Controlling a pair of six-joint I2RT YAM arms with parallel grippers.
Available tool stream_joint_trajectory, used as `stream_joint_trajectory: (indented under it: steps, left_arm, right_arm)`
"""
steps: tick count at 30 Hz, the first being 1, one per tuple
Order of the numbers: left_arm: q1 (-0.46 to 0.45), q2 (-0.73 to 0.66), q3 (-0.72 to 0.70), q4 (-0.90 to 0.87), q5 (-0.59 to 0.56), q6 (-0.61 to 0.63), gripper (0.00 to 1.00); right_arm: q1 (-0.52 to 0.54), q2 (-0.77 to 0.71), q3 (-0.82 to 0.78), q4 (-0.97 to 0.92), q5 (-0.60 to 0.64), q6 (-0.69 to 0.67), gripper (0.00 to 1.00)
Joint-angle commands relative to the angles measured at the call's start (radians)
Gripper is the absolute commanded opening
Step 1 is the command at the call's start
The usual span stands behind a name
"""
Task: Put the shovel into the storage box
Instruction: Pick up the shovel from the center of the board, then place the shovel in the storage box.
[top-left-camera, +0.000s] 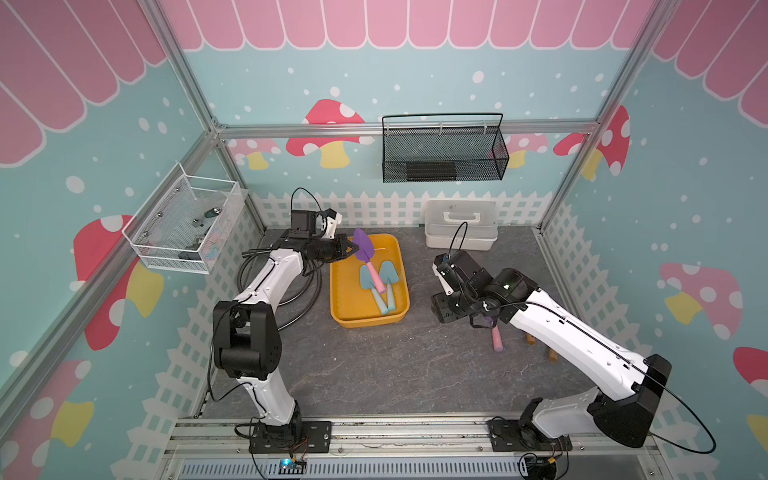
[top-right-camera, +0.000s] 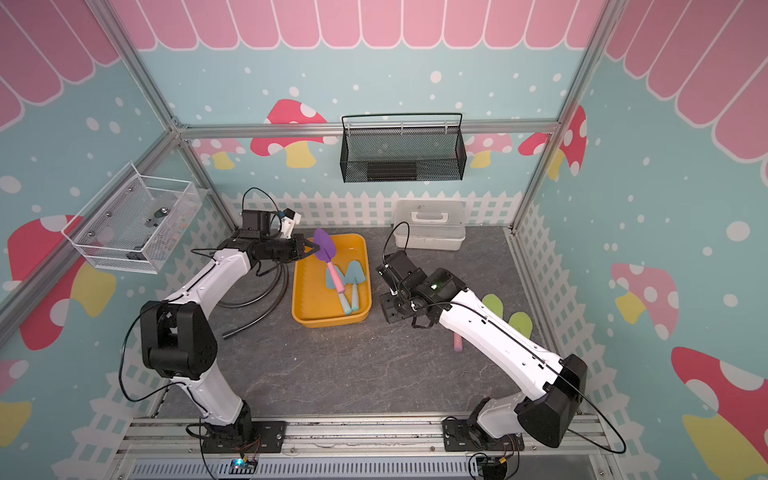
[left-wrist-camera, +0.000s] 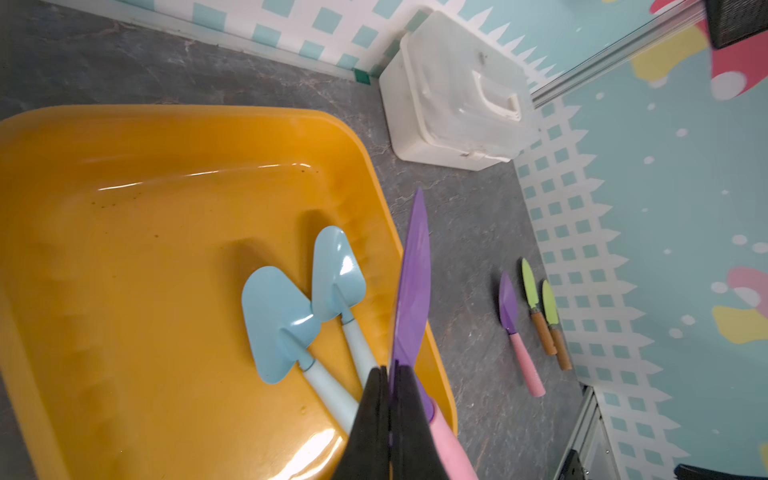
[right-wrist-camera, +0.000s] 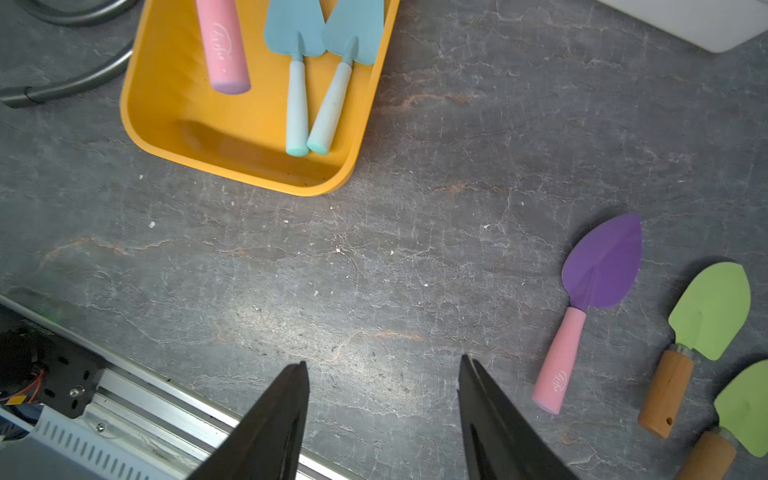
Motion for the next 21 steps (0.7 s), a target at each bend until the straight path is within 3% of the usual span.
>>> stream_joint_trajectory:
  steps: [1,21]
  left_arm:
    - [0.001,0.058,0.064,-0.22,-0.069,0.142,0.0]
    - [0.017,0.237,0.204,-0.356,-0.269,0.209,0.0]
  right_arm:
    - [-0.002,-0.022,-0.032,-0.024,0.019,0.018,0.6]
    - [-0.026,-0.102,-0.14,-0.035,0.011,0.044,0.61]
